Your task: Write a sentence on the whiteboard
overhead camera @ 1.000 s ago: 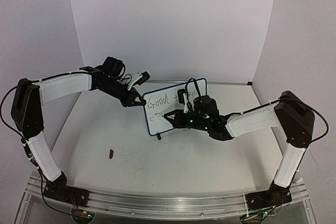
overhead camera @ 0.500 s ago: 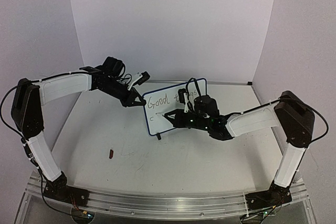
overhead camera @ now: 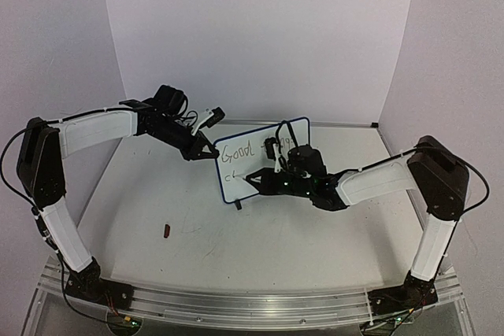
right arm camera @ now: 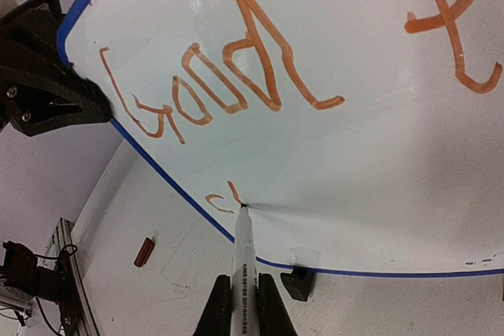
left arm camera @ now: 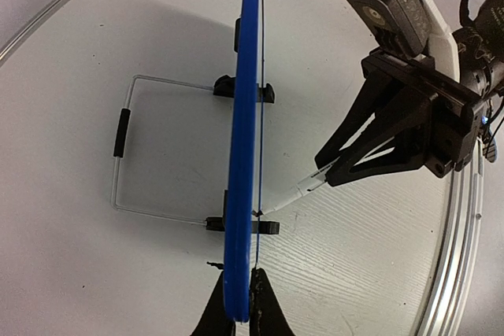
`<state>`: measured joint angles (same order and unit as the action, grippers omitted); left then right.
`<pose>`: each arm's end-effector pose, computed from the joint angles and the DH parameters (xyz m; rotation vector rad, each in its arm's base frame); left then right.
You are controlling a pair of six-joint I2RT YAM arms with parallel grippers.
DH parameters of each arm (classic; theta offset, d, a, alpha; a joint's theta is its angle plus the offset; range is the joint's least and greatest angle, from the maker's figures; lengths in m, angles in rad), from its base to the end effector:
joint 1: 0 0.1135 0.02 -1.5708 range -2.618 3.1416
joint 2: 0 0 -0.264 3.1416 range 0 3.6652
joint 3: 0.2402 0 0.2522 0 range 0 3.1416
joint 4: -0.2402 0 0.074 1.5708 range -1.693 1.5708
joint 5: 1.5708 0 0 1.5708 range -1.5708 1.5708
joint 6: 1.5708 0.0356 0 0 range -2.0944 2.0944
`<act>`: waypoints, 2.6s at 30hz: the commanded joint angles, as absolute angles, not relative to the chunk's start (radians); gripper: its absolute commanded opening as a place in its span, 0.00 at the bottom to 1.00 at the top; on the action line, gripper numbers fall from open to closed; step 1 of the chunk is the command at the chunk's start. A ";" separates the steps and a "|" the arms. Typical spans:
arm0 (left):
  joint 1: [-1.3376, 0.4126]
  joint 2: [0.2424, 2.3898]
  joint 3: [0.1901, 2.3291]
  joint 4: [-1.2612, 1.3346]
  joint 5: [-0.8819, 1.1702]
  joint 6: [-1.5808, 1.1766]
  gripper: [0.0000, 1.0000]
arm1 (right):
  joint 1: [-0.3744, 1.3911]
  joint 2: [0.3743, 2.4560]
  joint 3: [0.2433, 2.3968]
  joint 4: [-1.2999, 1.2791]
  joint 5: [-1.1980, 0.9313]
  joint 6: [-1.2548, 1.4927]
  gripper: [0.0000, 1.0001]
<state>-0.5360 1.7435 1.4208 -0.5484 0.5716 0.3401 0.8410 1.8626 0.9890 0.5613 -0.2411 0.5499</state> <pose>0.3200 -0.2125 0.2733 1.2463 2.0564 -0.7845 0.2621 0.3057 0.1837 -0.4747 1.9957 1.1432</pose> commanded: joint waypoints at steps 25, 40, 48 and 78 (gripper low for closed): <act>-0.546 1.776 1.408 -0.643 0.459 0.390 0.00 | 0.834 1.789 1.001 0.539 -0.140 0.526 0.00; -0.547 1.778 1.408 -0.644 0.458 0.390 0.00 | 0.834 1.845 1.068 0.523 -0.206 0.518 0.00; -0.546 1.778 1.408 -0.644 0.458 0.390 0.00 | 0.834 1.844 1.058 0.524 -0.212 0.523 0.00; -0.551 1.791 1.410 -0.644 0.457 0.390 0.00 | 0.834 1.809 1.023 0.442 -0.182 0.491 0.00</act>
<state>-0.5388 1.7435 1.4212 -0.5484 0.5713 0.3412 0.8379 1.7863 0.9755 0.4418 -0.1951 0.5058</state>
